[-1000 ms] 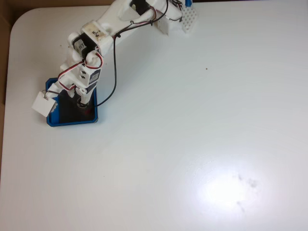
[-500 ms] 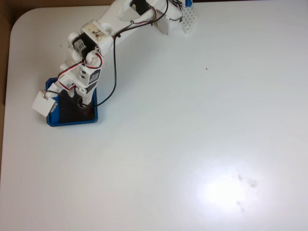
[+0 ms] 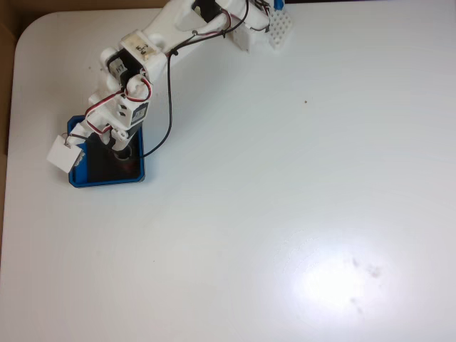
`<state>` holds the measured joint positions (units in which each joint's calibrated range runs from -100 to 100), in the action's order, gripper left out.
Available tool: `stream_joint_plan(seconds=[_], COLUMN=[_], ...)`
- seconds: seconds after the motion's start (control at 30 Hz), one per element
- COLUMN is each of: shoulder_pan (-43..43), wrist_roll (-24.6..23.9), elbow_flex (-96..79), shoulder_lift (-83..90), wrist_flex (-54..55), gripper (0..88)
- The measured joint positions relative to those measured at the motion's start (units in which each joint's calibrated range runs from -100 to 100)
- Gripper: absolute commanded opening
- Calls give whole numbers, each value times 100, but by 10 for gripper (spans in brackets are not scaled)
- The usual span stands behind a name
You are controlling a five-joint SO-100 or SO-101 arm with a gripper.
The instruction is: Pick the red roll and drop it in the blue box
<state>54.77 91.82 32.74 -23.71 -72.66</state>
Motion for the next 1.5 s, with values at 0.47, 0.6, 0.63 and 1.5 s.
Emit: stream_joint_plan(seconds=[0.47,0.6,0.63,1.5], shoulder_pan=[-1000,-2128,-2444,-5473], wrist_roll=[0,0,0,8], elbow_flex=[-2404,-4332,-4870,-12870], shoulder_lift=[3963,5436,5834,11372], wrist_flex=[591,1905,2299,5140], gripper=[14,14,14,14])
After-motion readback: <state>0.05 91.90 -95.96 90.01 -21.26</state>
